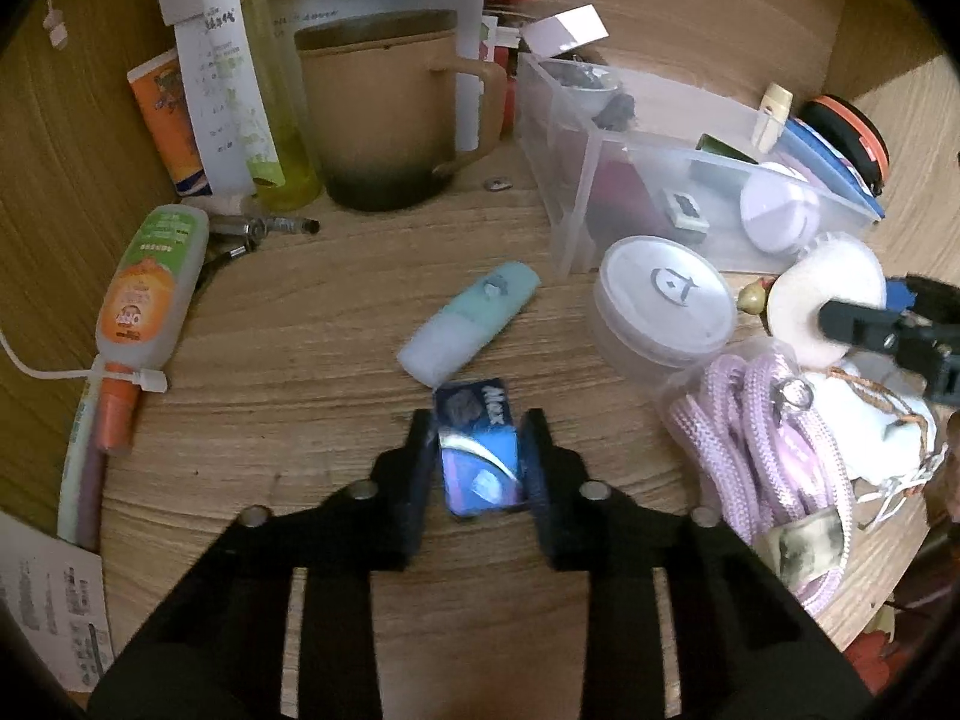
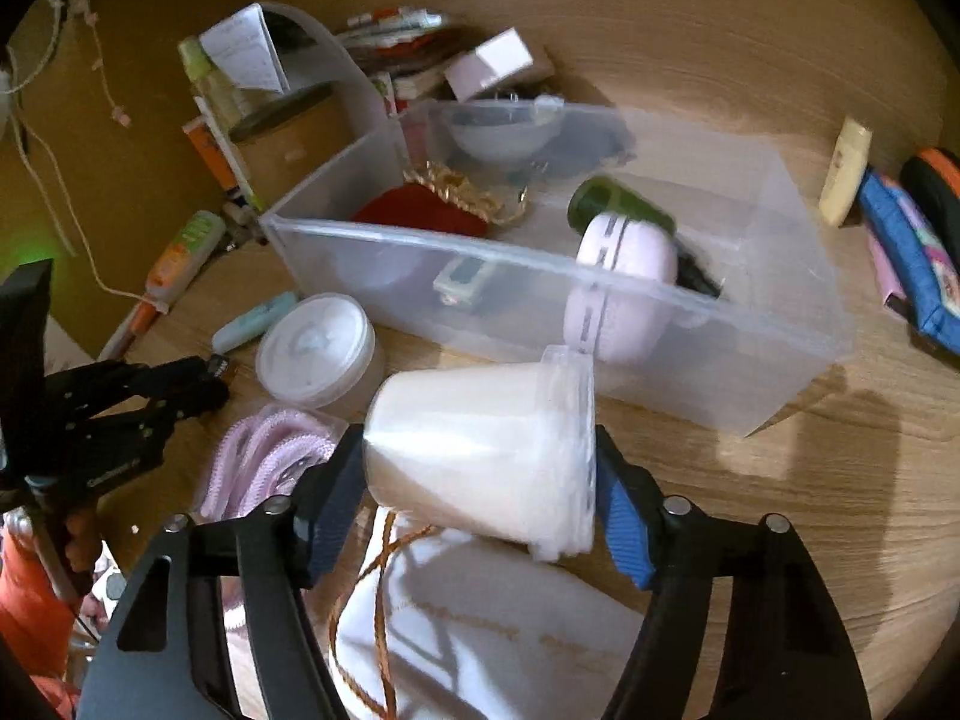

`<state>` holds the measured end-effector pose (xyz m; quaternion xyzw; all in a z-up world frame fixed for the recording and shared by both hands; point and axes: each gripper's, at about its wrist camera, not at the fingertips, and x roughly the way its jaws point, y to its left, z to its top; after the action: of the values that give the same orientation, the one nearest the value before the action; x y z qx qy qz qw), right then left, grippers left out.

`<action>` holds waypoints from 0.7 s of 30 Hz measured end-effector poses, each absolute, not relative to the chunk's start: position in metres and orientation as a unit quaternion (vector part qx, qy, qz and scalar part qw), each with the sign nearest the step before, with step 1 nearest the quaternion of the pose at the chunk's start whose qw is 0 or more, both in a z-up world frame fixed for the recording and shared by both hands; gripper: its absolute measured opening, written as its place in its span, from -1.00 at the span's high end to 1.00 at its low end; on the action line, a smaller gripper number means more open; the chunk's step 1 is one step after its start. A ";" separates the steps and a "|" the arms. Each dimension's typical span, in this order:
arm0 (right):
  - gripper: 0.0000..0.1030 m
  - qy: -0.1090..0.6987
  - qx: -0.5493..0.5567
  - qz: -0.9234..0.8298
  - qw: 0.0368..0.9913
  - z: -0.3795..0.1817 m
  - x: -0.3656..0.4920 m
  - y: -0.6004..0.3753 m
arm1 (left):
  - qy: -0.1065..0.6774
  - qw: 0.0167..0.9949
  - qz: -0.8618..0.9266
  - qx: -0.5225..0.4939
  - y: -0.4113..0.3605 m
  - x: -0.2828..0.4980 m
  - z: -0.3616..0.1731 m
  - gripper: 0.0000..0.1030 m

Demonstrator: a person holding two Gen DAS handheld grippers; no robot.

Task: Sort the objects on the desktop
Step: 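Grasp the blue Max card box with the left tool while the right tool grasps the white tub, then carry the card box and white tub into the clear box and release them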

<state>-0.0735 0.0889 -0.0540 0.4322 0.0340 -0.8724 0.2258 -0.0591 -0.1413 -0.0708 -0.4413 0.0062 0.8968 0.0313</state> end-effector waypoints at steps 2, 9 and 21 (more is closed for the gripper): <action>-0.24 0.030 0.429 -0.873 0.231 -0.050 -0.070 0.092 | 0.014 0.033 0.899 -0.437 -0.139 -0.056 -0.070 0.47; -0.24 0.018 0.421 -0.873 0.243 -0.043 -0.059 0.104 | 0.025 0.042 0.916 -0.398 -0.126 -0.039 -0.045 0.47; -0.24 -0.014 0.371 -0.893 0.255 0.000 -0.047 0.135 | 0.002 0.062 0.940 -0.334 -0.108 -0.035 0.010 0.47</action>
<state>-0.0472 0.1352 0.0003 0.3712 -0.0137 -0.8928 0.2549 -0.0351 -0.1078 0.0104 -0.3343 0.0022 0.9404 0.0621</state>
